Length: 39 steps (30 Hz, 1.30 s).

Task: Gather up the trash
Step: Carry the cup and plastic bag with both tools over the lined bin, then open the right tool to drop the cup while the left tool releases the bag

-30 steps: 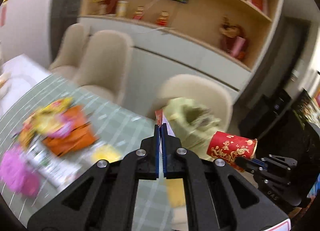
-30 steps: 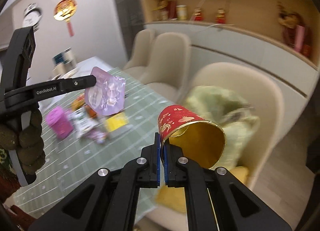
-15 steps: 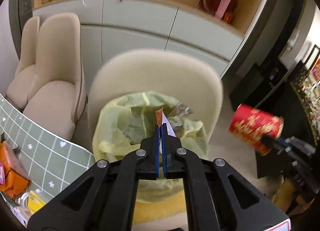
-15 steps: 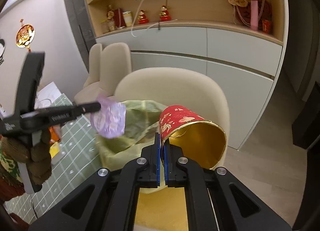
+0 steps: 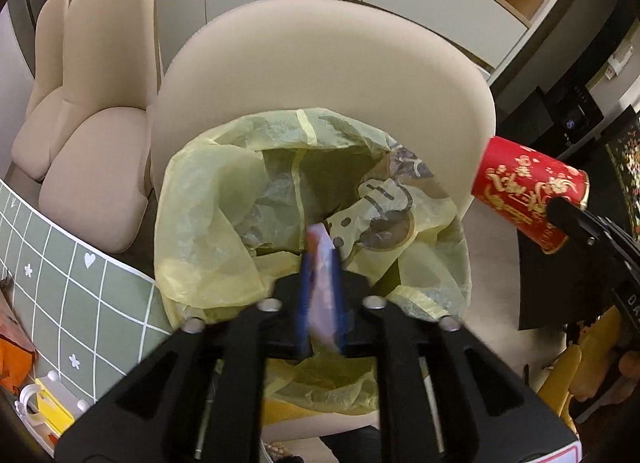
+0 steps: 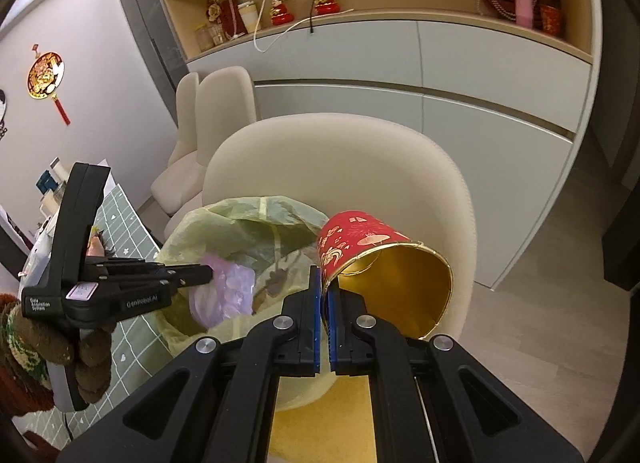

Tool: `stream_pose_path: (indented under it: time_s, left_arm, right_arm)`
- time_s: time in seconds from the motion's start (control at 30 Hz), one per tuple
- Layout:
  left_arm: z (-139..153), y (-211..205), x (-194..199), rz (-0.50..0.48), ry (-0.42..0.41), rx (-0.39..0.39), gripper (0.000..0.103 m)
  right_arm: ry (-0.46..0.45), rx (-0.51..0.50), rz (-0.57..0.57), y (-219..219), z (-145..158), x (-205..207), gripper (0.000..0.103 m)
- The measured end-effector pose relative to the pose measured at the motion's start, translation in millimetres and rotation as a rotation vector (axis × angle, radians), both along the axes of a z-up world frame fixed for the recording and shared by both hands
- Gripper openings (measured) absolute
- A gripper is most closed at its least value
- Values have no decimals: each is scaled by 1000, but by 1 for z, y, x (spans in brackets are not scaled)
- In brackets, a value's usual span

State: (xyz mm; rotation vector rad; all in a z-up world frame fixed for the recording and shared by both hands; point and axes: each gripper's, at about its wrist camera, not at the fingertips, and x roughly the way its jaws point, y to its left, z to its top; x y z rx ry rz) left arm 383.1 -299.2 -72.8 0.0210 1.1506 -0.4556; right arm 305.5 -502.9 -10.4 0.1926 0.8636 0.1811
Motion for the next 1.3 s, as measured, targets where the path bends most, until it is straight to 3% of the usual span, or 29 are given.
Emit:
stream_pose_path:
  time_s: [0.07, 0.27, 0.37, 0.57, 0.7, 1.0, 1.17, 1.3]
  left_arm:
    - [6, 6, 0, 15, -21, -11, 24]
    - [28, 27, -3, 69, -99, 6, 27]
    - [34, 44, -4, 104, -102, -6, 27]
    - [36, 66, -8, 121, -90, -36, 27]
    - [33, 74, -10, 97, -89, -33, 28]
    - [25, 80, -11, 61, -78, -66, 28]
    - [25, 84, -14, 68, -106, -82, 31]
    - [23, 84, -16, 60, -106, -81, 33]
  right_arm:
    - [-8, 4, 20, 6, 2, 5, 5]
    - [-4, 76, 82, 40, 5, 29, 5]
    - [46, 125, 113, 61, -7, 44, 5]
    - [246, 189, 86, 88, -59, 60, 5]
    - [305, 150, 60, 96, -76, 59, 5]
    - [331, 22, 17, 88, -86, 55, 5]
    - [327, -32, 38, 84, -85, 53, 5]
    - [259, -63, 62, 94, -70, 49, 5]
